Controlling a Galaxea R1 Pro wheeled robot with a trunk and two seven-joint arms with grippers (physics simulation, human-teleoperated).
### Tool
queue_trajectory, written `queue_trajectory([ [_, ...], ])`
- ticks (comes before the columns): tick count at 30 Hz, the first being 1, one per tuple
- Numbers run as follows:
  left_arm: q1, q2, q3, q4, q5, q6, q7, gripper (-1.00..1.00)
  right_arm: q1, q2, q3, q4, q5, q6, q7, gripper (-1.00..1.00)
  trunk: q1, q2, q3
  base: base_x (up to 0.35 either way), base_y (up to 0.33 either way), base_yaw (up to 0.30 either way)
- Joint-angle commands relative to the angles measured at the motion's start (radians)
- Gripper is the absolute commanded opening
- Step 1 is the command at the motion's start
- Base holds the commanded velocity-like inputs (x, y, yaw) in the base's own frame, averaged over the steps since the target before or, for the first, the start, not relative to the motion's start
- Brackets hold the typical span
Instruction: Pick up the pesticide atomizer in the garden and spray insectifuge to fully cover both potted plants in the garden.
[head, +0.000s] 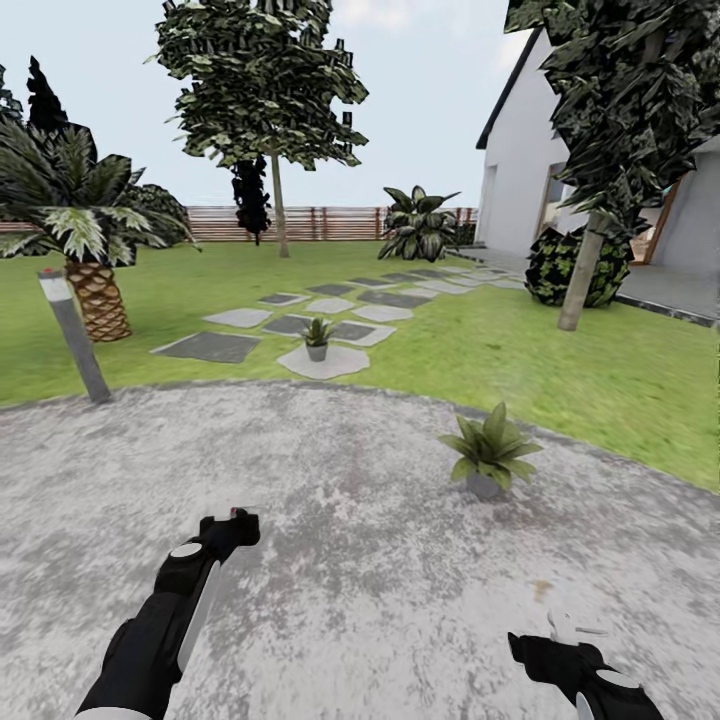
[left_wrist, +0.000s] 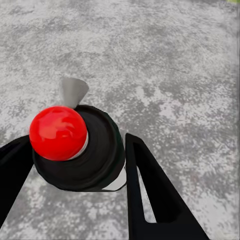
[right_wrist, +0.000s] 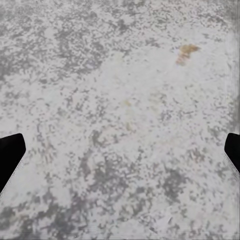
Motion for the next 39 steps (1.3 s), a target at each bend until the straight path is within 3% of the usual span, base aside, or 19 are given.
queue_trajectory([
  [1, 0.000, -0.001, 0.002, -0.002, -0.004, 0.005, -0.002, -1.00, 0.000, 0.000, 0.000, -0.001, 0.002, 0.005, 0.000, 1.00, 0.000, 0.000, -0.001, 0.324, 0.001, -0.048],
  [9, 0.000, -0.001, 0.002, -0.002, -0.004, 0.005, -0.002, -1.00, 0.000, 0.000, 0.000, -0.001, 0.000, 0.005, 0.000, 1.00, 0.000, 0.000, 0.000, 0.322, 0.000, -0.034],
  [19, 0.000, -0.001, 0.002, -0.002, -0.004, 0.005, -0.002, -1.00, 0.000, 0.000, 0.000, -0.001, 0.000, 0.005, 0.000, 1.00, 0.000, 0.000, 0.005, 0.296, 0.000, -0.256],
  [39, 0.000, -0.002, 0.002, -0.002, -0.006, 0.005, -0.002, -1.00, 0.000, 0.000, 0.000, -0.001, 0.001, 0.005, 0.000, 1.00, 0.000, 0.000, 0.023, 0.017, 0.000, -0.263],
])
